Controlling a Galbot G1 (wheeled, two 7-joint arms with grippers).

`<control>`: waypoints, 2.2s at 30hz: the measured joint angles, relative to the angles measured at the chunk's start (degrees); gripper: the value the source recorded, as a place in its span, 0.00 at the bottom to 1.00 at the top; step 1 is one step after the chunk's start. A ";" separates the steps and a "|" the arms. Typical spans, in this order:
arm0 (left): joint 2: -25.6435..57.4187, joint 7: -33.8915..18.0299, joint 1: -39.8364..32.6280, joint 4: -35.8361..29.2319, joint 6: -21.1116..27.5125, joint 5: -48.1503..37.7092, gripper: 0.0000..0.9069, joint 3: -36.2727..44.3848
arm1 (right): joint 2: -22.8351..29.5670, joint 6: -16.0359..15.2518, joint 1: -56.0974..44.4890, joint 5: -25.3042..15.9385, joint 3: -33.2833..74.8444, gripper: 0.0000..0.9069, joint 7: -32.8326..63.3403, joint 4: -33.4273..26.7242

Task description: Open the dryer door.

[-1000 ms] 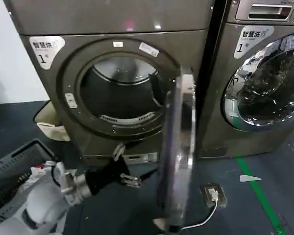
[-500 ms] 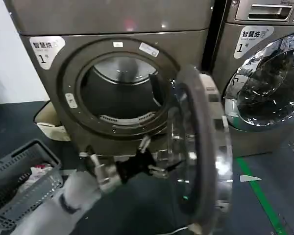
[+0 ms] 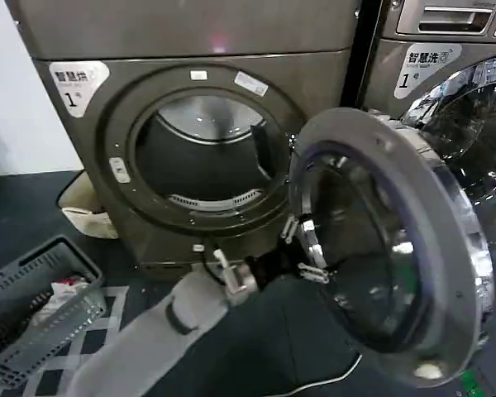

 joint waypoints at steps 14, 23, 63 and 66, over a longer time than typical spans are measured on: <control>-9.23 -3.39 -7.47 10.11 -0.75 3.19 1.00 4.19 | 1.35 -0.01 -0.34 0.19 0.83 1.00 0.02 0.91; -14.12 -5.07 -11.82 17.07 -1.32 4.54 1.00 4.90 | 2.94 -3.81 -0.39 -1.98 2.22 1.00 4.02 1.82; -14.55 -5.82 -12.28 18.79 0.29 4.75 1.00 6.97 | 6.24 -10.42 -0.03 -2.53 1.05 1.00 5.46 2.91; -12.38 -5.81 -10.85 16.03 0.88 4.04 1.00 7.00 | 6.33 -11.56 -0.03 -2.53 0.91 1.00 5.46 3.37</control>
